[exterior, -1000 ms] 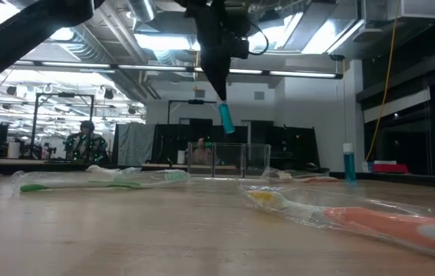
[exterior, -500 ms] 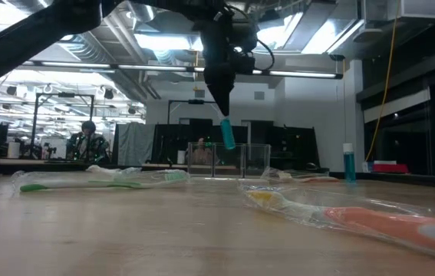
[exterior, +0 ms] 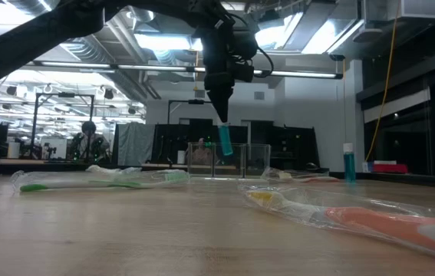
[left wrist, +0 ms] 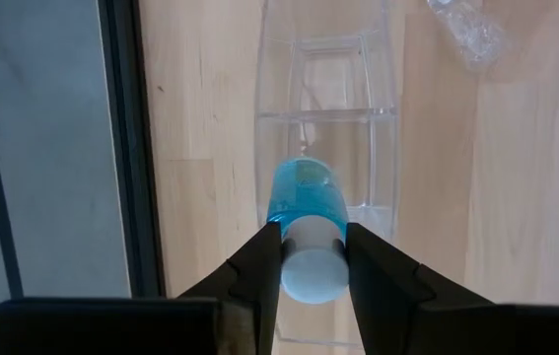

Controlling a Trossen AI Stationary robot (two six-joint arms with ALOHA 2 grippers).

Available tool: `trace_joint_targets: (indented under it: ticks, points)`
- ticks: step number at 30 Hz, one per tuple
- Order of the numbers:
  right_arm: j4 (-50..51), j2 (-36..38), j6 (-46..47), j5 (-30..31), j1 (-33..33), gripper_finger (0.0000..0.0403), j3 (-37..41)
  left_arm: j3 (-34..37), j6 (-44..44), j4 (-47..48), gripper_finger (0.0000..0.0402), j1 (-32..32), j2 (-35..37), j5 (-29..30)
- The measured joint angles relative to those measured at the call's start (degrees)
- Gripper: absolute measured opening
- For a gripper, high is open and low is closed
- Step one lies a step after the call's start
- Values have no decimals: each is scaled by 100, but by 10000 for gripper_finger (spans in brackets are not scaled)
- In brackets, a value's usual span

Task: Pick & Place toothbrushing station
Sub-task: Put the bottom blue mouthwash into the transparent organizer

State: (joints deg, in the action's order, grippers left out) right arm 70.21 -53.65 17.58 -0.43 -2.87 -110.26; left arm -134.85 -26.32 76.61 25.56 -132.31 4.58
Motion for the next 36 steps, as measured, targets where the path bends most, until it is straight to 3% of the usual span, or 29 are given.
trace_joint_targets:
  ticks: [22,36]
  points:
    - [0,0,-109,-3,0,61,0,0,627,43,93,-13,-20,-165]
    - [1,-2,-105,-46,-2,61,2,2,471,189,93,-168,-276,-107]
